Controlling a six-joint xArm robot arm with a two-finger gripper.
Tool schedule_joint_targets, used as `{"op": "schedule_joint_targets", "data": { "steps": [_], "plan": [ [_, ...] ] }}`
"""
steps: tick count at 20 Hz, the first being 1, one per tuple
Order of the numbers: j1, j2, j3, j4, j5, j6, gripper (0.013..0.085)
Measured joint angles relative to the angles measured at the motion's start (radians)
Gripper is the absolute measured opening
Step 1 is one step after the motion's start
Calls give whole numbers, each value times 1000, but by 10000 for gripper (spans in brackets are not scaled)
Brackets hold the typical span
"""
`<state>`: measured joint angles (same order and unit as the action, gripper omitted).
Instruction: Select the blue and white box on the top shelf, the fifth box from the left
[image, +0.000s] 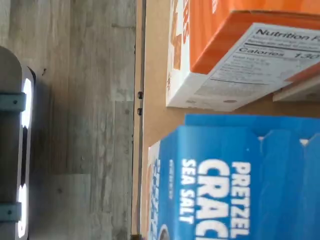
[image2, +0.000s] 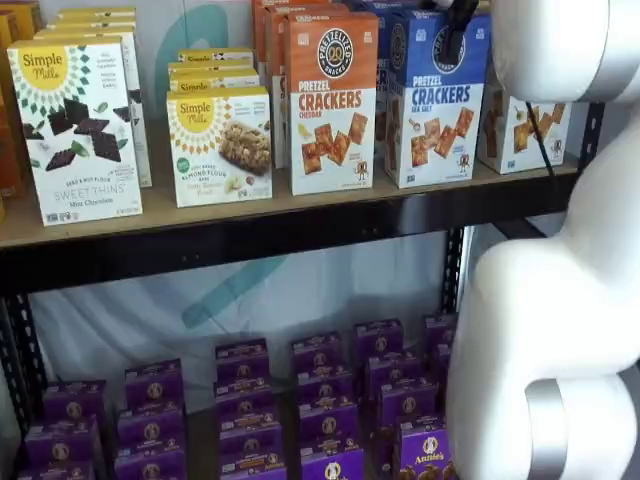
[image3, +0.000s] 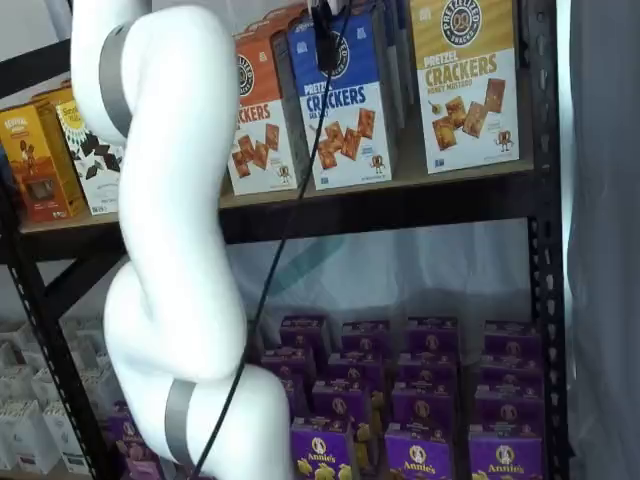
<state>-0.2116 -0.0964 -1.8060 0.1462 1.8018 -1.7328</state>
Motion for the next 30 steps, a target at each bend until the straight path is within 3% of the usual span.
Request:
{"op": "schedule_joint_targets", "data": {
  "steps": [3, 13, 17, 30],
  "plan": [
    [0, -3, 7, 0, -6, 0, 730],
    [-6, -10, 16, 2, -11, -6, 730],
    [-8, -13, 18, 3, -12, -8, 610],
    [7, -68, 59, -1, -12, 7, 610]
  ]
}}
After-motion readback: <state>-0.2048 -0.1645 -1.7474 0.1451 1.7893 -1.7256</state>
